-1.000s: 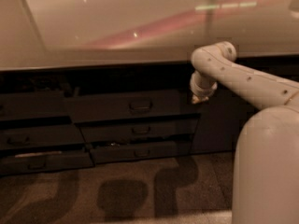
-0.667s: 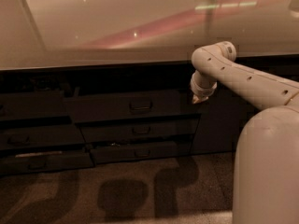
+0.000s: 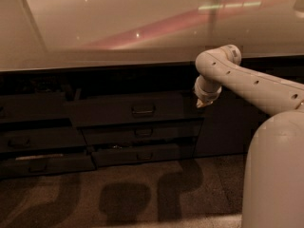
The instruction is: Open top drawer
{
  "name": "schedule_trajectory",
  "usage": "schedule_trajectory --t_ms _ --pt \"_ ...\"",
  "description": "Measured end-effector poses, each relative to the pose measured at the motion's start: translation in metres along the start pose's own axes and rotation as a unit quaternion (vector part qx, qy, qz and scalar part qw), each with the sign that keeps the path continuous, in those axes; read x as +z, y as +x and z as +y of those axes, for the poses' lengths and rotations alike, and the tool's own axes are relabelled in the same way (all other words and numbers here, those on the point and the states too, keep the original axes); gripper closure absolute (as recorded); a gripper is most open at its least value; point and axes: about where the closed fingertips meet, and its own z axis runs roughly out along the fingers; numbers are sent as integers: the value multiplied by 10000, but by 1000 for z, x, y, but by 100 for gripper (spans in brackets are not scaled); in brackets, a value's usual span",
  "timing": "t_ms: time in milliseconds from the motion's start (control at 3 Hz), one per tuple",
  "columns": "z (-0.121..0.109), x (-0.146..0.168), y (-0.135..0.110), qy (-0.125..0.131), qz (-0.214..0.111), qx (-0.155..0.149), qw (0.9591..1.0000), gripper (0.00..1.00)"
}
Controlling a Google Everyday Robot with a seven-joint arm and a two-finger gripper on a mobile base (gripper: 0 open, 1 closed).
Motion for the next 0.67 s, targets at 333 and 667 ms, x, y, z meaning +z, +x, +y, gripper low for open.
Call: schedule_trajectory --t_ms 333,667 --pt "12 1 -6 28 8 -126 9999 100" --pt "10 -4 -6 28 8 -126 9999 100"
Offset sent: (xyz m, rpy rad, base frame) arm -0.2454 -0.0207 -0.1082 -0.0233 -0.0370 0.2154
